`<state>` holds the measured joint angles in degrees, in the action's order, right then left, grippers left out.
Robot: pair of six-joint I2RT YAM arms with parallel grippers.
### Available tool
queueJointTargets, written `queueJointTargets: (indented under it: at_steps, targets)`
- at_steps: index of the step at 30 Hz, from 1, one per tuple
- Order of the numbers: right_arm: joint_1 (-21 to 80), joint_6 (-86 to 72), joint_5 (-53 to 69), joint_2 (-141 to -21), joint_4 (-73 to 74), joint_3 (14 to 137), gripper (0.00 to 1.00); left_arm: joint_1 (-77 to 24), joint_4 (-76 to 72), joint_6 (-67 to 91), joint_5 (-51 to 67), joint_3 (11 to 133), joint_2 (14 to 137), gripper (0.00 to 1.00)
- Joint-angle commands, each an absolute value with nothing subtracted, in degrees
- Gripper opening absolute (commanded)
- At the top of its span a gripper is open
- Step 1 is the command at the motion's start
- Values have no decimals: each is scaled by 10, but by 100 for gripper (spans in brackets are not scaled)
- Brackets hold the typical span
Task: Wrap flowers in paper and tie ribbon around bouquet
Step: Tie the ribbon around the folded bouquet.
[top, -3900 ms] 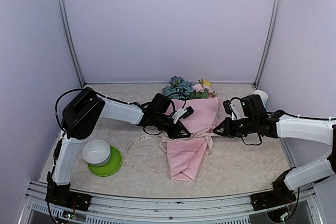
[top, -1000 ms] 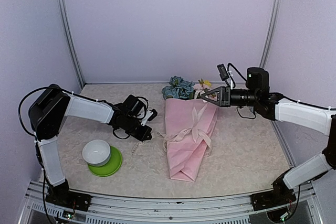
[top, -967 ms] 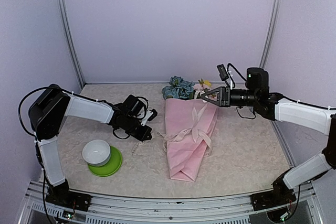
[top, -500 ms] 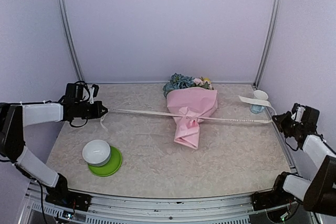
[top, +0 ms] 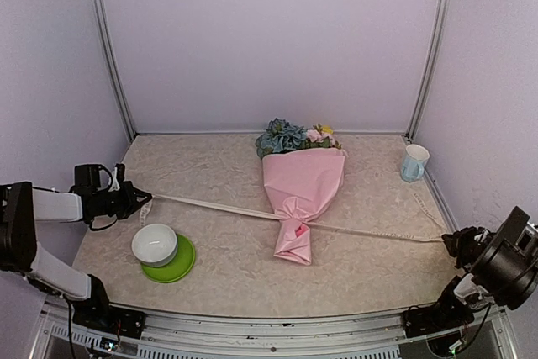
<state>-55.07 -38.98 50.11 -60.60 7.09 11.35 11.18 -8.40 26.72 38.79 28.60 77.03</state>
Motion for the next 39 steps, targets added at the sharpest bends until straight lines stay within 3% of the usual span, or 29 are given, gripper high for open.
queueJointTargets:
  at_steps: [1,20,24,32,39]
  targets:
    - [-648,-303,420,-631,-11,156,0,194,-186,301,255,281,778,0]
    - [-704,-269,437,-616,14,183,0,229,-172,304,219,279,740,0]
    - [-694,-253,453,-602,24,188,0,187,-168,291,226,286,738,0]
    - [-407,-251,422,-454,14,223,0,-92,-87,206,168,426,712,0]
    - [-160,-281,394,-420,-29,269,0,-324,-58,116,99,551,746,0]
